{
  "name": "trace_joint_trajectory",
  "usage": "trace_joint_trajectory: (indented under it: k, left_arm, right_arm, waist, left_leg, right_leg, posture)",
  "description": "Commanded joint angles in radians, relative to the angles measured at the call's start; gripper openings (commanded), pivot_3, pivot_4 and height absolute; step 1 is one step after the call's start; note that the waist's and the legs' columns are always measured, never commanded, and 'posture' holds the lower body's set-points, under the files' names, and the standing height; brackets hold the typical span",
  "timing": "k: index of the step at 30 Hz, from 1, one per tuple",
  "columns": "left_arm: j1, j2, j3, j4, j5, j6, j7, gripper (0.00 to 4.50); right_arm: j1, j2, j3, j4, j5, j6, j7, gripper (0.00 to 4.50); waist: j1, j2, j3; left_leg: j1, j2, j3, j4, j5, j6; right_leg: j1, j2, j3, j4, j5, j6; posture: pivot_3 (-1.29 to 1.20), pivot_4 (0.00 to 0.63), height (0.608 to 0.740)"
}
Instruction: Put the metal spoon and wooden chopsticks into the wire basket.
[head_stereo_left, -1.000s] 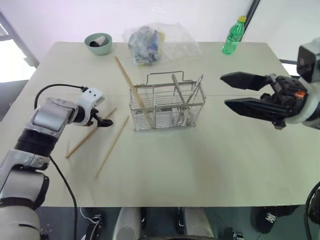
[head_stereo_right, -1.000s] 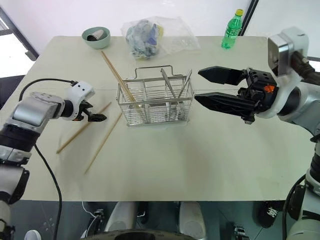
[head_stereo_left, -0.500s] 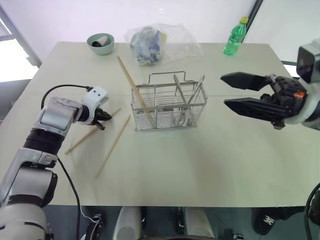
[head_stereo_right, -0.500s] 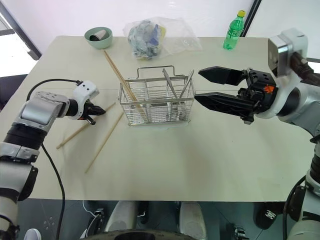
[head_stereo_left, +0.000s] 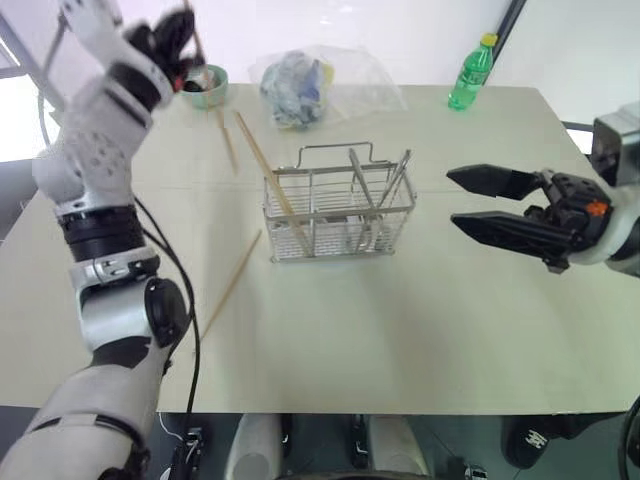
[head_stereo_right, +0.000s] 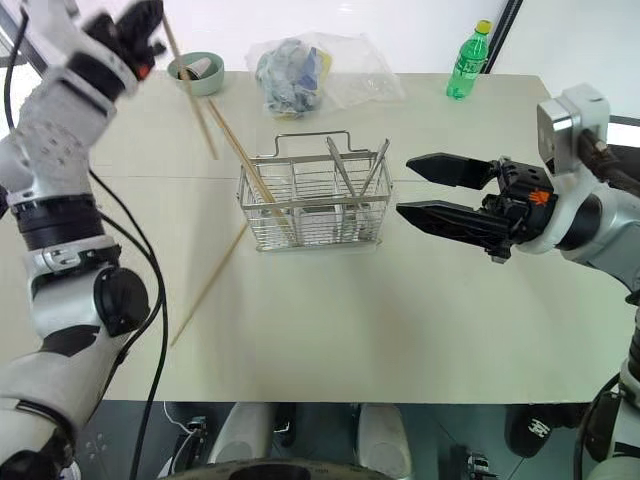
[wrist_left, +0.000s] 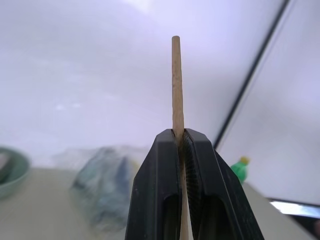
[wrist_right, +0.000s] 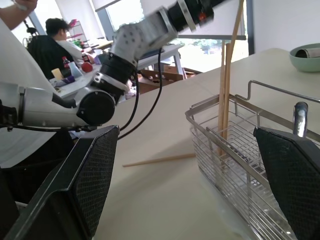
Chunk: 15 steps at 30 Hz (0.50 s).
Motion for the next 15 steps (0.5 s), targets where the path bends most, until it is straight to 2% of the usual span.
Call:
trace_joint_trajectory:
  k: [1, 7, 15]
  left_arm:
    - [-0.040, -0.012, -0.033, -0.085, -0.057, 0.031, -0.005, 0.06]
    - [-0.054, -0.064, -0.098, -0.119, -0.080, 0.021, -0.023, 0.06]
    - [0.041, -0.114, -0.201, -0.196, -0.052, 0.007, -0.040, 0.06]
  right_arm:
    - [0.024, 0.001, -0.037, -0.048, 0.006, -0.039, -0.009, 4.44]
    - [0.044, 0.004, -0.044, -0.052, 0.016, -0.064, -0.039, 4.44]
    - [0.037, 0.001, -0.050, -0.046, 0.030, -0.081, -0.087, 4.44]
  waist:
    - [-0.001, 0.000, 0.000]
    - [0.000, 0.000, 0.000]
    - [-0.001, 0.000, 0.000]
  left_leg:
    - [0.000, -0.001, 0.000, 0.000, 0.000, -0.001]
    - [0.000, -0.002, 0.000, 0.000, 0.001, -0.001]
    - [0.000, -0.002, 0.000, 0.000, 0.002, -0.003]
  right_leg:
    - [0.000, 0.000, 0.000, 0.000, 0.000, 0.000]
    - [0.001, 0.001, 0.000, 0.000, 0.000, 0.000]
    - [0.001, 0.001, 0.000, 0.000, 0.000, 0.000]
  posture:
    - [0.00, 0.150, 0.722]
    - [0.00, 0.150, 0.722]
    - [0.00, 0.150, 0.722]
